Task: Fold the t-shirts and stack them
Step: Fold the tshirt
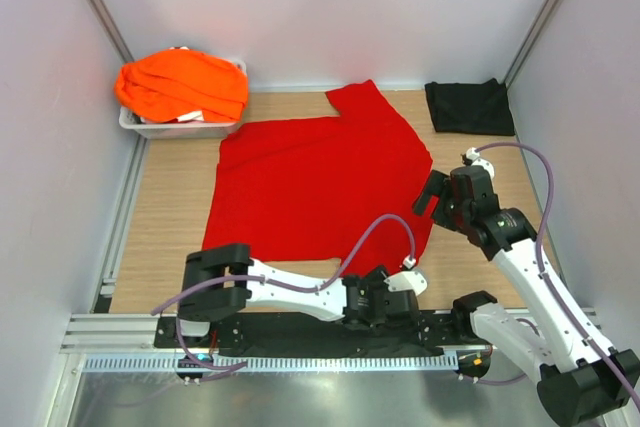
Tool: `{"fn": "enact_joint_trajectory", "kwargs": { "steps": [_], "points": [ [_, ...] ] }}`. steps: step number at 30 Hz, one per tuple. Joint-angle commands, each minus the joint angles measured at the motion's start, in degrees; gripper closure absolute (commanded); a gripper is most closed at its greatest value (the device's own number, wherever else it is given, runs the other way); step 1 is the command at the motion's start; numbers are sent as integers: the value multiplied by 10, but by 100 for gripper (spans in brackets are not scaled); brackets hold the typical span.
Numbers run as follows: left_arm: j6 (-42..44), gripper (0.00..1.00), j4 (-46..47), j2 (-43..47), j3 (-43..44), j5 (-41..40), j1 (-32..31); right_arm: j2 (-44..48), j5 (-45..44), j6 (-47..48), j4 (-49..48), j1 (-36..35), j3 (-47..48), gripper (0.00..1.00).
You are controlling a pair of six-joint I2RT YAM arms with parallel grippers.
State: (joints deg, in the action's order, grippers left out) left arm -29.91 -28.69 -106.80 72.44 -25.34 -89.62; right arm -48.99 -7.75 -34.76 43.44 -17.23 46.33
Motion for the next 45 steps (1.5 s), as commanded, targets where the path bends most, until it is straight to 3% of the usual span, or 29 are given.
{"fn": "enact_joint_trajectory", "kwargs": {
  "steps": [1,11,17,21,25,30,34,36,37,38,39,45],
  "points": [
    [38,33,13,-27,35,-33,-2,17,7,-10,-6,-3,-4,7],
    [73,43,26,-67,36,-124,-3,27,18,-12,-1,-3,1,7],
    [100,57,54,-80,29,-128,5,28,19,-11,2,-3,2,7],
    [116,100,63,-74,31,-120,9,28,18,-9,3,-3,-2,7],
    [141,100,29,-29,51,-98,10,27,17,-8,2,-3,1,7],
    [176,100,-47,27,125,1,36,18,16,-2,-2,-2,15,6],
    [161,99,-82,54,147,159,121,1,26,4,-12,-3,24,6],
    [143,86,-90,52,144,209,185,-8,33,8,-14,-3,26,6],
    [129,77,-100,38,146,246,206,-11,34,9,-16,-2,26,6],
    [122,59,-109,31,147,249,223,-15,39,9,-19,-3,25,6],
    [115,54,-120,25,143,248,253,-17,39,11,-19,-3,26,6],
    [56,48,-132,27,110,236,290,-14,48,9,-6,-3,27,6]
  ]
}}
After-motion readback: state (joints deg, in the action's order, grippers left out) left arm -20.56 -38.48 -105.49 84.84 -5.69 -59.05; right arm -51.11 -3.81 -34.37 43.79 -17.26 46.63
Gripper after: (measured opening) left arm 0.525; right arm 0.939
